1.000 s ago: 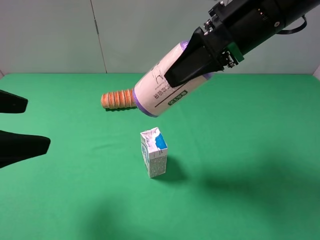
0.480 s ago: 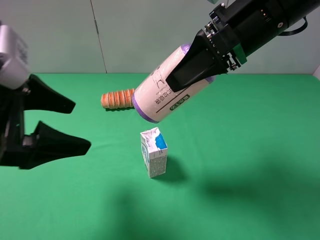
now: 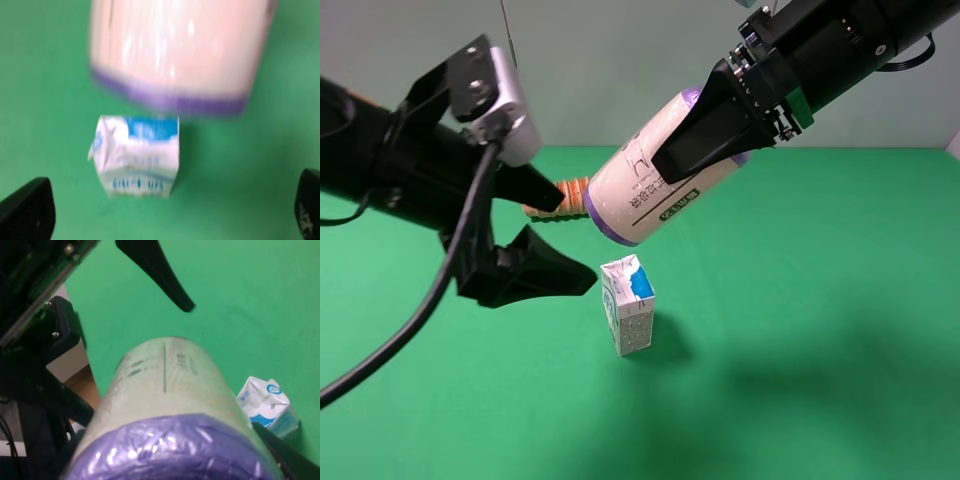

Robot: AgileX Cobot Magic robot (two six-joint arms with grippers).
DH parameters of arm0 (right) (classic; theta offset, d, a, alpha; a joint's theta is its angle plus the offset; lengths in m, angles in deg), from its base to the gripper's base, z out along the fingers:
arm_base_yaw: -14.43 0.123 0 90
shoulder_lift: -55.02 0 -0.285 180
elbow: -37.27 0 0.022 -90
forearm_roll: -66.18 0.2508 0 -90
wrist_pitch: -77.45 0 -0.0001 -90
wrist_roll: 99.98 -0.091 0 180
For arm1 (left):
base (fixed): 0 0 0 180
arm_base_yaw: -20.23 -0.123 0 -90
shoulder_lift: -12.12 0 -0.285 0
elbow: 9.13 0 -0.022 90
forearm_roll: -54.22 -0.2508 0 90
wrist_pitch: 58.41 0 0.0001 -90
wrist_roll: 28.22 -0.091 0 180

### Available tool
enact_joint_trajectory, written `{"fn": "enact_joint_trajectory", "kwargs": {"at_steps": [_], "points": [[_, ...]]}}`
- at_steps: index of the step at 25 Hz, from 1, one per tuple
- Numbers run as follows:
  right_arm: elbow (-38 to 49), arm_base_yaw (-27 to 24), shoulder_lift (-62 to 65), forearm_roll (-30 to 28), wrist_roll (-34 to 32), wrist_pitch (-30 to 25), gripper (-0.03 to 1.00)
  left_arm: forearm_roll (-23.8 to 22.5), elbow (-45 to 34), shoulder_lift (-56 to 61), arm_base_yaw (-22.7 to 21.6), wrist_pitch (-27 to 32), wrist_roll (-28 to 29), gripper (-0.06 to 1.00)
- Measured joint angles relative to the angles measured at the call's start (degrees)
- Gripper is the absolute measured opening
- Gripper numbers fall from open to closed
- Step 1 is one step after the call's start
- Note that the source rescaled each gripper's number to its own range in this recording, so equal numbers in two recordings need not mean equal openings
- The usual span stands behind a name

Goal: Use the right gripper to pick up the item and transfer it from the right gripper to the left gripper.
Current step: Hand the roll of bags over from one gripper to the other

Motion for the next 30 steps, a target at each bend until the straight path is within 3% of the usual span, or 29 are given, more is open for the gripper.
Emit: {"fn": "enact_joint_trajectory", "kwargs": {"at_steps": [15,17,23,30], "points": [[0.0,0.0,0.0,0.0,0.0,-0.5,0.05,0.0,9.0,-8.6,7.2,-2.4,-2.5,0.85],[0.0,0.0,0.0,0.0,0.0,-0.5,0.05,0.0,9.0,-8.6,7.3,-2.7,-2.5,0.81],[0.0,0.0,0.0,0.0,0.0,-0.5,0.05,0.0,9.0,-8.6,7.3,-3.6,-2.6,0.54],[0.0,0.0,0.0,-0.8,0.0,-0.6,0.05,0.0,9.0,-8.6,7.3,-3.7,-2.8,0.36]]}}
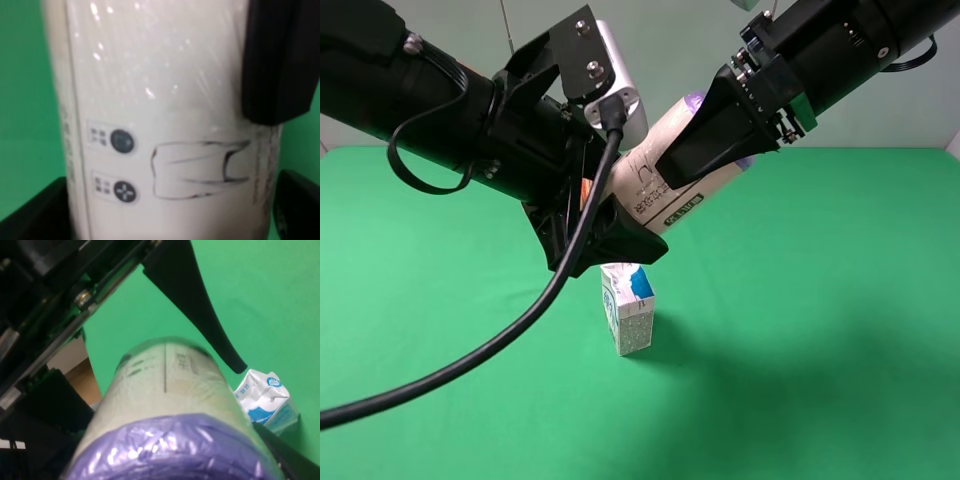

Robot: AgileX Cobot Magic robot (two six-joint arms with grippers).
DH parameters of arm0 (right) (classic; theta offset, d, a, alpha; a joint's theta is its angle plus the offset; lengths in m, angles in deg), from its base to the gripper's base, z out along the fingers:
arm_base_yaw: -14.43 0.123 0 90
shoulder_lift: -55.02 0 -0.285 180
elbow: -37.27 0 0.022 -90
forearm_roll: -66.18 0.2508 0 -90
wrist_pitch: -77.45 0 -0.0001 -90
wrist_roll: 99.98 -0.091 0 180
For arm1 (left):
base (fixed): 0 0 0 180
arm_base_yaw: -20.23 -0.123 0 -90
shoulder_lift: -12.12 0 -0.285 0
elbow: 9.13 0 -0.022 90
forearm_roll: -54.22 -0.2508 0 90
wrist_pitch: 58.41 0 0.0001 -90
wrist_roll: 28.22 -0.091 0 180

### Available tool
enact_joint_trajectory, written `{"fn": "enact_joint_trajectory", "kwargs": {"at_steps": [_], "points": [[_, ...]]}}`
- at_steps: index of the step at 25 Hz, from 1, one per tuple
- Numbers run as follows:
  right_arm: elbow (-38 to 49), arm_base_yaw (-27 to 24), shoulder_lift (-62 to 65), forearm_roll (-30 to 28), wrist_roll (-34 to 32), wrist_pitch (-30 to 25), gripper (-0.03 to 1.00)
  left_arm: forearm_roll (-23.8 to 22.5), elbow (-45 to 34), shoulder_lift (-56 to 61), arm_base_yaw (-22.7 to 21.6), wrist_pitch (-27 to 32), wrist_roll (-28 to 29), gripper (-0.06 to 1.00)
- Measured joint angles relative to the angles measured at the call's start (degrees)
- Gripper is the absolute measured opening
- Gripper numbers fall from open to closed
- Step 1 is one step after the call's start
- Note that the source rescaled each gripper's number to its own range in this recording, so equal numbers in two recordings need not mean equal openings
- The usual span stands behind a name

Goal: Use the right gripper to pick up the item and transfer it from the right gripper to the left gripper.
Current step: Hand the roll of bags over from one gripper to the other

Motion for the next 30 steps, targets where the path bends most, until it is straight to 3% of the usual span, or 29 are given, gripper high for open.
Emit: {"fn": "enact_joint_trajectory", "kwargs": {"at_steps": [8,11,30], "points": [[0.0,0.0,0.0,0.0,0.0,-0.3,0.05,0.1,0.5,0.0,0.5,-0.7,0.0,0.22],[0.0,0.0,0.0,-0.3,0.0,-0.7,0.05,0.1,0.5,0.0,1.3,-1.3,0.0,0.01],[0.0,0.1,0.2,-0.8,-1.8,-0.6,0.04,0.1,0.5,0.0,1.4,-1.4,0.0,0.01]]}}
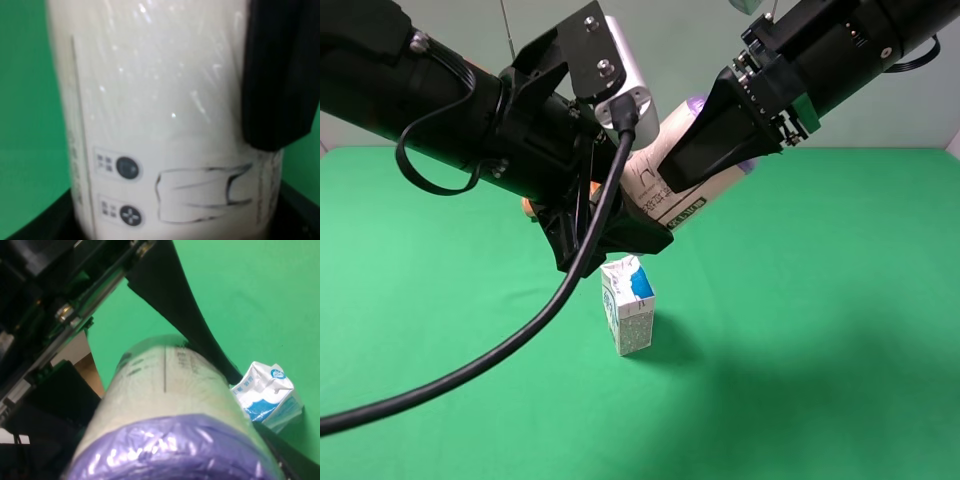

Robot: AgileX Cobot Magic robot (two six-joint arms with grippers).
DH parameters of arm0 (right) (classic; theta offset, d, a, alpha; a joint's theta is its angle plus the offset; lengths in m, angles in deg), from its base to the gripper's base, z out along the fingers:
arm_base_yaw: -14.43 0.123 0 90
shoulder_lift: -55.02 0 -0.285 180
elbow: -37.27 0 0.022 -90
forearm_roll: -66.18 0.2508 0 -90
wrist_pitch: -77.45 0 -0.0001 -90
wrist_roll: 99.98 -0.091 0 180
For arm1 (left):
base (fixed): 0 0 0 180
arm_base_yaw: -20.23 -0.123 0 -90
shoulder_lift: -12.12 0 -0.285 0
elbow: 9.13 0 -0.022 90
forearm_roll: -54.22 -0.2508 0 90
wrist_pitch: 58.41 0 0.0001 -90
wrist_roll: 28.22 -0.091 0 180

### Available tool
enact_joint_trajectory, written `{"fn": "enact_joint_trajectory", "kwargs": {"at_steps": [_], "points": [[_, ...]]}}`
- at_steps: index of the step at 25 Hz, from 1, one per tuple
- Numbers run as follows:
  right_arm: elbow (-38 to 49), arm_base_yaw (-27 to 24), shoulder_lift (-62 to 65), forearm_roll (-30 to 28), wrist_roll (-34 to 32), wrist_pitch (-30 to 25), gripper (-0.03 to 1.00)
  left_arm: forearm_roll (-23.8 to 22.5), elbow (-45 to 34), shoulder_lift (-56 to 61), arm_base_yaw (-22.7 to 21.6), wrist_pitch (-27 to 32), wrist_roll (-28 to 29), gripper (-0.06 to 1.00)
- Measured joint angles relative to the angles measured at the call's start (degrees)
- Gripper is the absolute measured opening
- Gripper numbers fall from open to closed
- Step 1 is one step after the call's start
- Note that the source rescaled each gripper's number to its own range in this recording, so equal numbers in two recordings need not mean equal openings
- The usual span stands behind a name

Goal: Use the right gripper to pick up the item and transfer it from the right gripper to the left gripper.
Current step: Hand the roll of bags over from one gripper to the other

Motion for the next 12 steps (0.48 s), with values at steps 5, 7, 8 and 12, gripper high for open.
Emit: {"fn": "enact_joint_trajectory", "kwargs": {"at_steps": [5,7,8,12], "points": [[0.0,0.0,0.0,0.0,-5.3,0.5,0.85,-0.1,0.0,0.0,0.1,0.0,-0.2,0.01],[0.0,0.0,0.0,-0.5,-5.7,0.6,0.95,-0.1,0.0,0.0,0.1,0.0,-0.2,0.01],[0.0,0.0,0.0,-0.7,-5.7,0.6,0.97,-0.1,0.0,0.0,0.1,0.0,-0.2,0.01],[0.0,0.0,0.0,-0.9,-5.8,0.5,1.00,-0.1,0.0,0.0,0.1,0.0,-0.2,0.01]]}}
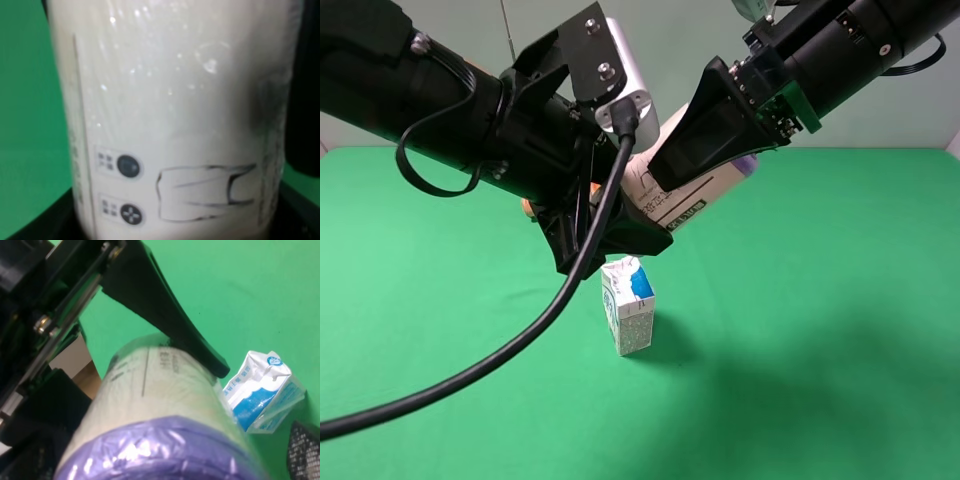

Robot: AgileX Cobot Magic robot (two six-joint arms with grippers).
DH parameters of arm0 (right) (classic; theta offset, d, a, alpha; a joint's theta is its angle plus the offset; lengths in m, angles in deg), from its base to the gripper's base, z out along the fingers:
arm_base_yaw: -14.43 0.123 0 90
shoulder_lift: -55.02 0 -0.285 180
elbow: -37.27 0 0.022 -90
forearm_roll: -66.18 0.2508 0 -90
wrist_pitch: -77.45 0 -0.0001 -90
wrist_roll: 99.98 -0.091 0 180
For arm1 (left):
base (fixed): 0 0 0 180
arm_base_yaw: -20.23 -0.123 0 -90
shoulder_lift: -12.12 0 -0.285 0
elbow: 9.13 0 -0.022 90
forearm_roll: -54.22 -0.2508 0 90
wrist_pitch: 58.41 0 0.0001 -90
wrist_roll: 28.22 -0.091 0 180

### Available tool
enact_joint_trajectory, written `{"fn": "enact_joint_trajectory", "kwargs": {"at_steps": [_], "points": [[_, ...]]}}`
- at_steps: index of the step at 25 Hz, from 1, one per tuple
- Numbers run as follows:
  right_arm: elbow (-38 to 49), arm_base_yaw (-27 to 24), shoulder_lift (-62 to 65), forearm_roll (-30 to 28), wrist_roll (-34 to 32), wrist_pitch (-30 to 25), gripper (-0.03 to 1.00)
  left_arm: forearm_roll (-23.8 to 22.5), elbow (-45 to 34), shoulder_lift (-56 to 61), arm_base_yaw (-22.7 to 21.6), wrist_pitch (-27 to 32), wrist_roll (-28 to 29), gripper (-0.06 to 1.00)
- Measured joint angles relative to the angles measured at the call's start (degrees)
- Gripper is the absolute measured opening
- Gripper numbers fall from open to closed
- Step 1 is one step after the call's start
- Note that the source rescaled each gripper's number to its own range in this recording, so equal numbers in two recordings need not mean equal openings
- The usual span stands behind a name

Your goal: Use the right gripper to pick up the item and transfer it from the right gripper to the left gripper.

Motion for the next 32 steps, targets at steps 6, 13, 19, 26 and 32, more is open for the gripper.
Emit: {"fn": "enact_joint_trajectory", "kwargs": {"at_steps": [6,13,19,26,32], "points": [[0.0,0.0,0.3,-0.7,0.0,-2.1,1.00,0.0,0.0,0.0,0.0,0.0,0.0,0.01],[0.0,0.0,4.8,-7.7,-1.5,-1.7,1.00,0.0,0.0,0.0,0.0,0.0,0.0,0.01],[0.0,0.0,10.2,-14.5,-6.1,-1.3,1.00,0.0,0.0,0.0,0.0,0.0,0.0,0.01],[0.0,0.0,18.1,-25.0,-14.5,-1.5,1.00,0.0,0.0,0.0,0.0,0.0,0.0,0.00],[0.0,0.0,24.9,-33.5,-22.5,-2.6,1.00,-0.1,0.0,0.0,0.0,0.0,0.0,0.00]]}}
